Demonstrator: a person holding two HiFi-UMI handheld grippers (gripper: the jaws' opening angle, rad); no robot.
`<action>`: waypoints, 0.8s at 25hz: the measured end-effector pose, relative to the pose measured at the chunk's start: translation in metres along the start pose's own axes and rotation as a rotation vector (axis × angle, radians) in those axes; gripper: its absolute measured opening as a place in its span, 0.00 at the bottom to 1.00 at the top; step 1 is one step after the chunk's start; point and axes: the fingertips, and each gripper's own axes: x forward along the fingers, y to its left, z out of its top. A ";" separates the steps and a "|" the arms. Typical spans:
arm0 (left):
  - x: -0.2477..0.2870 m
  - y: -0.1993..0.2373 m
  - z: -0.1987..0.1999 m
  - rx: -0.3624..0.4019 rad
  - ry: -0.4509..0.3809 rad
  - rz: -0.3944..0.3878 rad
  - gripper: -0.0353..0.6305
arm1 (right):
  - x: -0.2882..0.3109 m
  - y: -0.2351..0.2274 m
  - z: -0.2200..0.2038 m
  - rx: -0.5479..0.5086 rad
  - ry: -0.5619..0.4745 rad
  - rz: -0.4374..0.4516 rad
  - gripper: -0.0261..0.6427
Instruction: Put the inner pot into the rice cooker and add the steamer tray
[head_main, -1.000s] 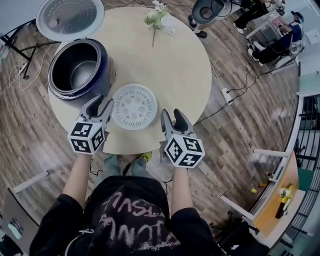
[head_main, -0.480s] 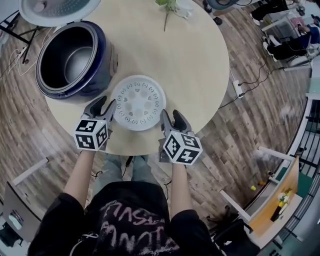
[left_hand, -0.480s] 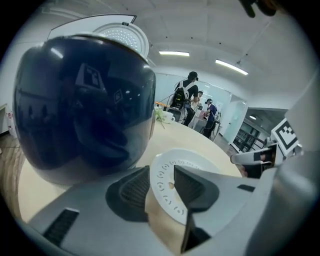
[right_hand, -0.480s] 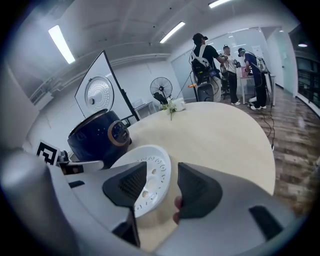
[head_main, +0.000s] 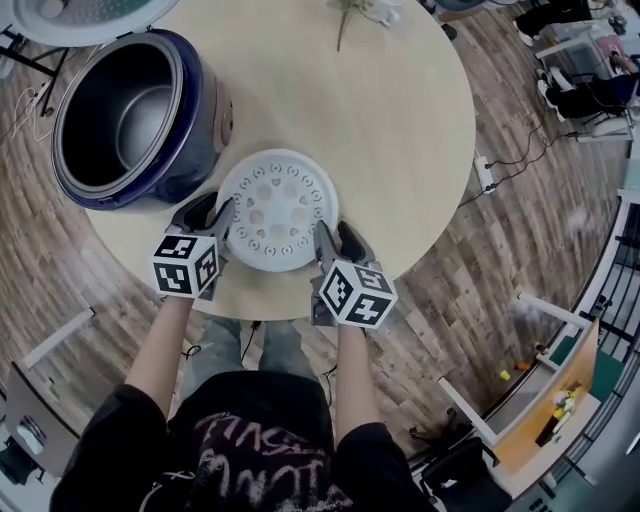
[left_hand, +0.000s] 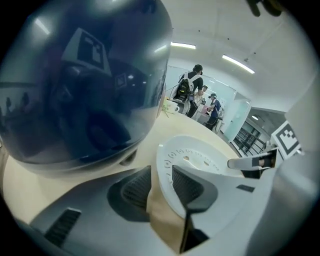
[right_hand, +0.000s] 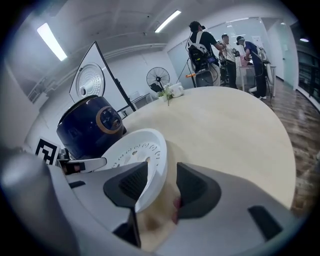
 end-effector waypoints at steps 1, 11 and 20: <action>0.002 -0.001 0.000 0.006 0.003 -0.007 0.26 | 0.001 -0.001 -0.001 0.000 0.004 -0.001 0.31; 0.000 -0.006 0.000 -0.030 0.001 -0.028 0.19 | 0.001 0.004 -0.004 0.009 -0.002 -0.009 0.17; -0.034 -0.041 0.039 0.006 -0.100 -0.063 0.18 | -0.047 0.010 0.028 -0.006 -0.118 -0.011 0.16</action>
